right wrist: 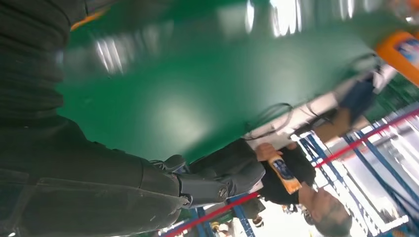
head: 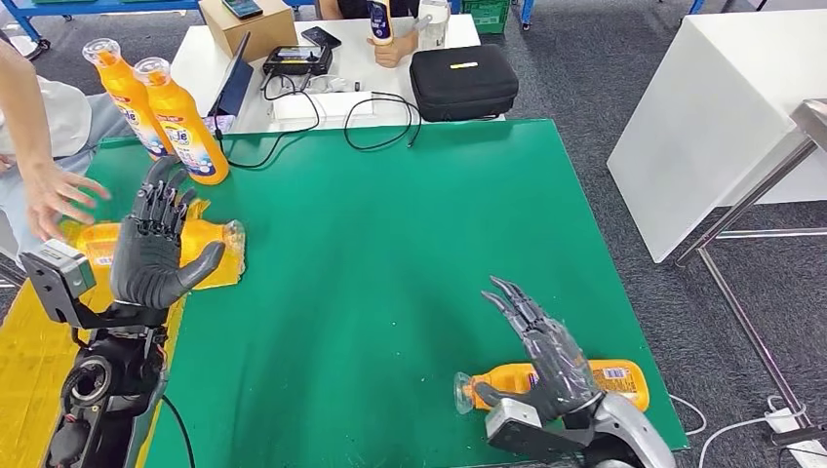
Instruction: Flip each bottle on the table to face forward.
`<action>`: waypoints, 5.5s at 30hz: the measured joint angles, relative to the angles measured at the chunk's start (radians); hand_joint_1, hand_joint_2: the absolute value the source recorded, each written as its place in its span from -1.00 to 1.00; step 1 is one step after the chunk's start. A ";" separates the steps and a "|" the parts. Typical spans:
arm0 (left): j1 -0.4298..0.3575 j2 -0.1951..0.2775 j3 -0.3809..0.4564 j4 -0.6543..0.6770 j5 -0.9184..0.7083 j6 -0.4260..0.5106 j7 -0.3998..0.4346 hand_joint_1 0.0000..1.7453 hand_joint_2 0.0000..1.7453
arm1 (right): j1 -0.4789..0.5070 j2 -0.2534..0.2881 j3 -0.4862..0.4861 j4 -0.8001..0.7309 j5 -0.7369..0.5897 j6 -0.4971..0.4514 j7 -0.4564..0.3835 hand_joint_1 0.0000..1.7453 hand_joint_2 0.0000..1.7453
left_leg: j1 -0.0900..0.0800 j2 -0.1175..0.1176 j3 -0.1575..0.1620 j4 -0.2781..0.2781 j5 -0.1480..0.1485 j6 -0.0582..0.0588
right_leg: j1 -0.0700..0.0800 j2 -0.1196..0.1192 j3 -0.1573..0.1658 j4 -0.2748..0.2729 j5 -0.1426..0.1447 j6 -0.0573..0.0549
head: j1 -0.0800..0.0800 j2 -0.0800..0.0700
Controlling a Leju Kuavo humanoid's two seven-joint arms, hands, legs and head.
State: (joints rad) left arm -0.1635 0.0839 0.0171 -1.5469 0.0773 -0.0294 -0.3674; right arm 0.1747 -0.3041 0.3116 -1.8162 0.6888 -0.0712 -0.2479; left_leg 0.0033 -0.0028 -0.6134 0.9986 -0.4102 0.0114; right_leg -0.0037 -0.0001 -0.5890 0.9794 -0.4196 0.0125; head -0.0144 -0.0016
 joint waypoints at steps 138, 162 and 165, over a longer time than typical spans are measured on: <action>-0.077 -0.091 -0.250 0.110 0.342 -0.231 0.191 -1.00 1.00 | -0.257 0.390 -0.110 0.428 -0.368 -0.164 -0.119 1.00 1.00 | 0.002 0.001 0.004 0.000 0.000 0.000 | 0.002 0.001 0.003 0.001 0.000 0.000 | 0.000 0.000; -0.135 -0.081 -0.309 0.184 0.411 -0.208 0.205 -1.00 1.00 | -0.381 0.431 0.148 0.498 -0.392 -0.117 -0.132 1.00 1.00 | 0.002 0.000 0.003 0.000 0.001 0.000 | 0.002 0.001 0.003 0.001 0.000 0.000 | 0.000 0.000; -0.135 -0.079 -0.309 0.185 0.414 -0.203 0.203 -1.00 1.00 | -0.392 0.433 0.175 0.517 -0.377 -0.118 -0.124 1.00 1.00 | 0.002 0.000 0.003 0.000 0.001 0.000 | 0.002 0.000 0.003 0.001 0.000 0.000 | 0.000 0.000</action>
State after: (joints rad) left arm -0.2989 0.0047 -0.2915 -1.3623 0.4912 -0.2324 -0.1640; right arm -0.2175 0.1285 0.4867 -1.2989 0.3120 -0.1887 -0.3717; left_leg 0.0049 -0.0024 -0.6104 0.9985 -0.4093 0.0118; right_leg -0.0015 0.0003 -0.5860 0.9802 -0.4192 0.0122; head -0.0144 -0.0015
